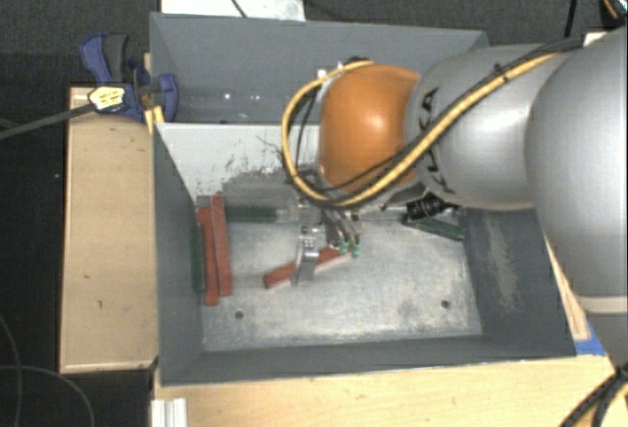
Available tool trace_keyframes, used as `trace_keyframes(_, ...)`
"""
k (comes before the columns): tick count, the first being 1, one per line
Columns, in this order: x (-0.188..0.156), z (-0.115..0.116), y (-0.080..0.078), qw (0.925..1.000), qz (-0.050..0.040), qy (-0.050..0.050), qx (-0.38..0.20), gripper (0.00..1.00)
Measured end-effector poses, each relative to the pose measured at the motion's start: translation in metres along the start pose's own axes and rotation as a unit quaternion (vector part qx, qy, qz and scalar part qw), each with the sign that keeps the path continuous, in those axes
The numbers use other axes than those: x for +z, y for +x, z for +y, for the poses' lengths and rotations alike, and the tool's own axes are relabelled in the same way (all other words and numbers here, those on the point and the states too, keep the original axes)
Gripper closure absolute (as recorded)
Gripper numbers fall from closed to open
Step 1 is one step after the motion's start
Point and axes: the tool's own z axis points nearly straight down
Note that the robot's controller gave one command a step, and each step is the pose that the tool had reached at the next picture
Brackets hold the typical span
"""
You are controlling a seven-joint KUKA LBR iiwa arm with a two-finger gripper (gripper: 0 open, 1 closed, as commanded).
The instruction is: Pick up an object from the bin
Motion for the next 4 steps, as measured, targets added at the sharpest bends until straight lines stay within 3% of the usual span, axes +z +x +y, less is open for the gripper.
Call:
trace_keyframes(1,0.073,-0.022,0.026,0.9998,0.0077,0.001,0.018,0.00)
trace_keyframes(2,0.069,-0.020,0.024,0.9998,0.0038,-0.001,0.020,1.00)
trace_keyframes(3,-0.111,0.003,0.022,1.0000,-0.0009,-0.002,0.002,1.00)
trace_keyframes(4,-0.107,0.002,0.023,1.0000,0.0036,-0.001,0.003,1.00)
